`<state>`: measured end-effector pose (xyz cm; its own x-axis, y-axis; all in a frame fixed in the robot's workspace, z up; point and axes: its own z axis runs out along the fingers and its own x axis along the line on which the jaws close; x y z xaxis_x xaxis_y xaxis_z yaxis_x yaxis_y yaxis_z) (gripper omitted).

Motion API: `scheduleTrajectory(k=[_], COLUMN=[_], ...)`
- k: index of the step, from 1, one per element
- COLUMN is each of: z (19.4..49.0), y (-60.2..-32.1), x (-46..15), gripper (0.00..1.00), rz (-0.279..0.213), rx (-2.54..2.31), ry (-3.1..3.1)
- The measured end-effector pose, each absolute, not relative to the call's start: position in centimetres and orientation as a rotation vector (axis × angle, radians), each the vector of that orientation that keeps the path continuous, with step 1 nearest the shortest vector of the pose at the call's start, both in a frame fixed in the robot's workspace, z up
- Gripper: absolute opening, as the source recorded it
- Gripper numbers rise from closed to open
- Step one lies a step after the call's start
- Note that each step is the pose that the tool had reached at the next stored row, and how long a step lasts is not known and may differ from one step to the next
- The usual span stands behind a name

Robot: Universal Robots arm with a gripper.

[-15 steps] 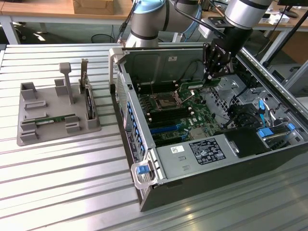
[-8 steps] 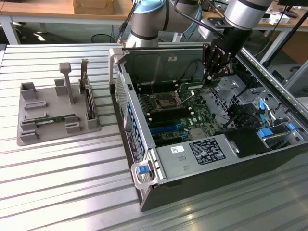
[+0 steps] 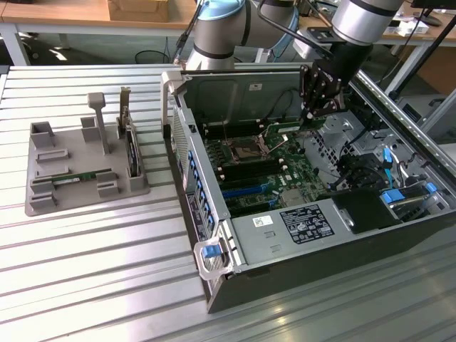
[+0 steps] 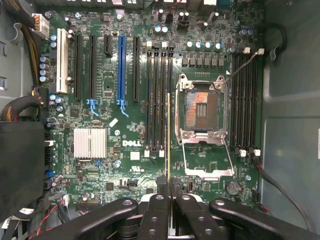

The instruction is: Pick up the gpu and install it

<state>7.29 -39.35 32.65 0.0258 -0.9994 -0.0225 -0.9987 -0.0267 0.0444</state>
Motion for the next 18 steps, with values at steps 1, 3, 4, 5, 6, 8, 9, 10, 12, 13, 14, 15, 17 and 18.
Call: scheduleTrajectory(k=[1, 3, 4, 5, 6, 8, 9, 10, 12, 13, 14, 15, 17, 18], z=[32.63, 32.59, 32.55, 32.52, 32.49, 32.41, 32.37, 32.33, 32.27, 32.25, 32.21, 32.18, 32.12, 32.08], y=[-39.35, -39.35, -39.35, -39.35, -39.35, -39.35, -39.35, -39.35, -39.35, -39.35, -39.35, -39.35, -39.35, -39.35], x=[7.29, 7.29, 7.29, 7.29, 7.29, 7.29, 7.29, 7.29, 7.29, 7.29, 7.29, 7.29, 7.29, 7.29], gripper=[0.12, 0.12, 0.12, 0.12, 0.12, 0.12, 0.12, 0.12, 0.12, 0.12, 0.12, 0.12, 0.12, 0.12], rz=[-0.074, -0.074, -0.074, -0.074, -0.074, -0.074, -0.074, -0.074, -0.074, -0.074, -0.074, -0.074, -0.074, -0.074], rx=[2.238, 2.238, 2.238, 2.238, 2.238, 2.238, 2.238, 2.238, 2.238, 2.238, 2.238, 2.238, 2.238, 2.238], ry=[-2.18, -2.18, -2.18, -2.18, -2.18, -2.18, -2.18, -2.18, -2.18, -2.18, -2.18, -2.18, -2.18, -2.18])
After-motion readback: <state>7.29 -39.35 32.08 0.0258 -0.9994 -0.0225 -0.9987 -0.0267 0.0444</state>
